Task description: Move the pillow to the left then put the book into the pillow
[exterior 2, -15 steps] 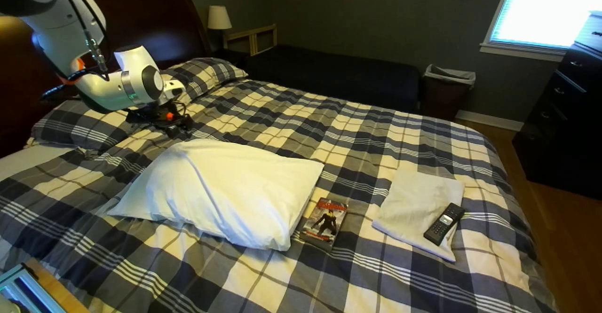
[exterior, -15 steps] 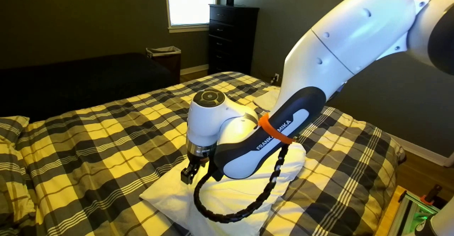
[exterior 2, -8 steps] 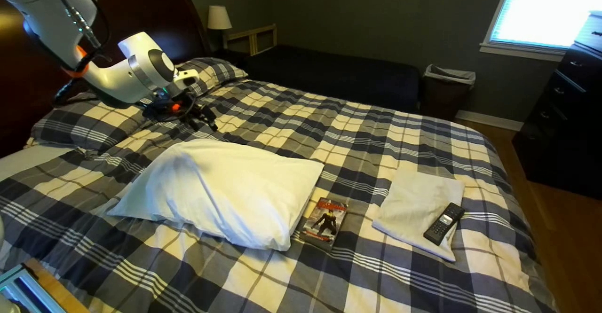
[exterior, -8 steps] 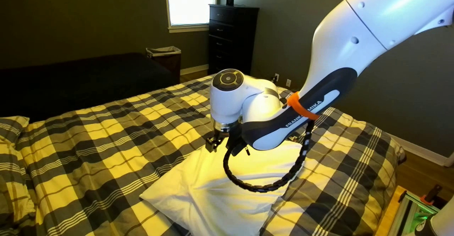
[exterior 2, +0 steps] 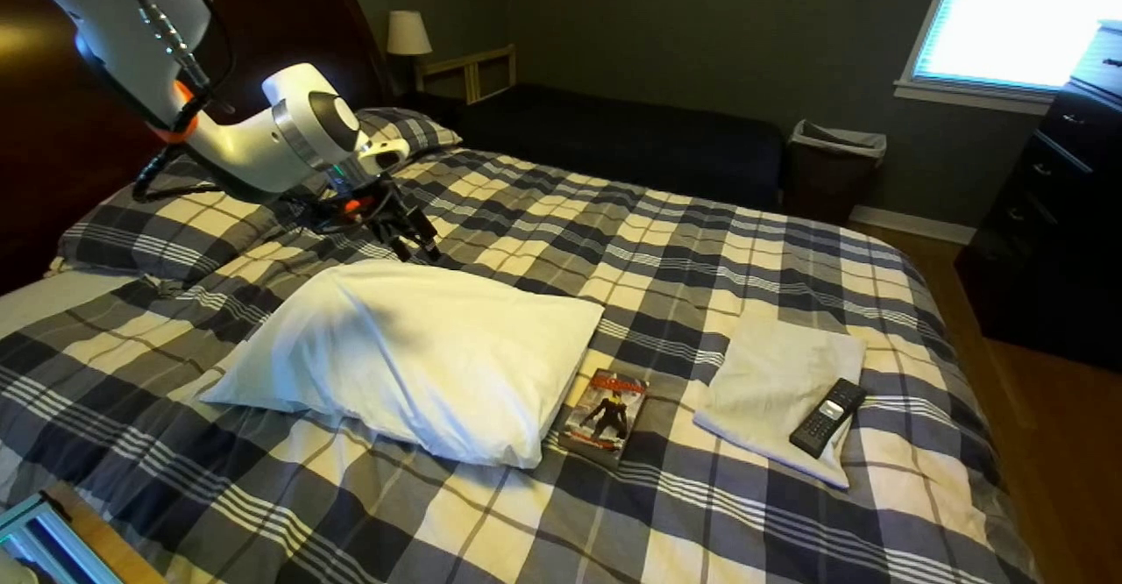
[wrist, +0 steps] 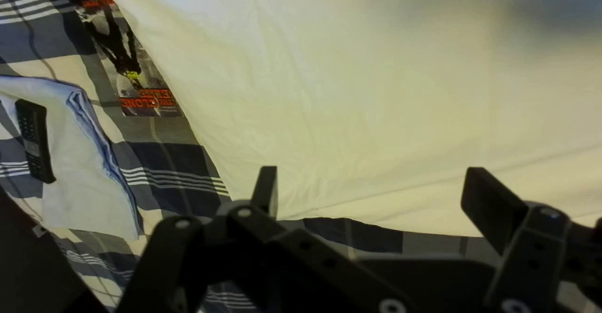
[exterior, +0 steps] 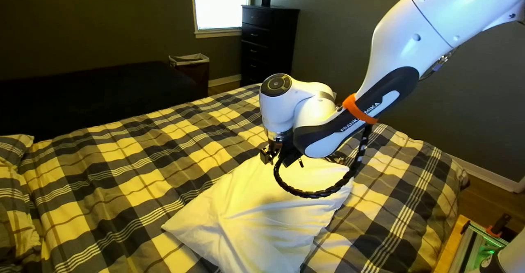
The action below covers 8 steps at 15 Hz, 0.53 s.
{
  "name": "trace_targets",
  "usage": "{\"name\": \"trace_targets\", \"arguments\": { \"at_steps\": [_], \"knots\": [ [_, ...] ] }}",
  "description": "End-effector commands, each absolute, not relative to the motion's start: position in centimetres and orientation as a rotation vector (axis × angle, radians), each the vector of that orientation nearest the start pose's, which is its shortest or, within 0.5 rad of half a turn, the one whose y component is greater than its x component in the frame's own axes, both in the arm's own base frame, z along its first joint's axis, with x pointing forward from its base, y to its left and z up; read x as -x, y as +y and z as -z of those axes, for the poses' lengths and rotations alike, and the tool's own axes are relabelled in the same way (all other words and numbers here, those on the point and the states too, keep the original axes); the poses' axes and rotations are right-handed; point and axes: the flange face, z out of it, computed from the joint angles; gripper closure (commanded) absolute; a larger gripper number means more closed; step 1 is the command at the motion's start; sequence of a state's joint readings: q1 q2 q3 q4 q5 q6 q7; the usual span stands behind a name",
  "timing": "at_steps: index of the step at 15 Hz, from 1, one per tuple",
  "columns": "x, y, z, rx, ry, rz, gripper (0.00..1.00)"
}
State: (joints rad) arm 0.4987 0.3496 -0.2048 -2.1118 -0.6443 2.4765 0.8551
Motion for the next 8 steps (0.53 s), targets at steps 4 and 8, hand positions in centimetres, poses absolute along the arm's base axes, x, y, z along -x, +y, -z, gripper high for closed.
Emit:
{"name": "trace_targets", "arguments": {
  "at_steps": [4, 8],
  "knots": [
    [-56.2, 15.8, -25.2, 3.502, 0.09, 0.45, 0.0],
    [-57.3, 9.2, -25.2, 3.513, 0.199, 0.422, 0.0]
  ]
}}
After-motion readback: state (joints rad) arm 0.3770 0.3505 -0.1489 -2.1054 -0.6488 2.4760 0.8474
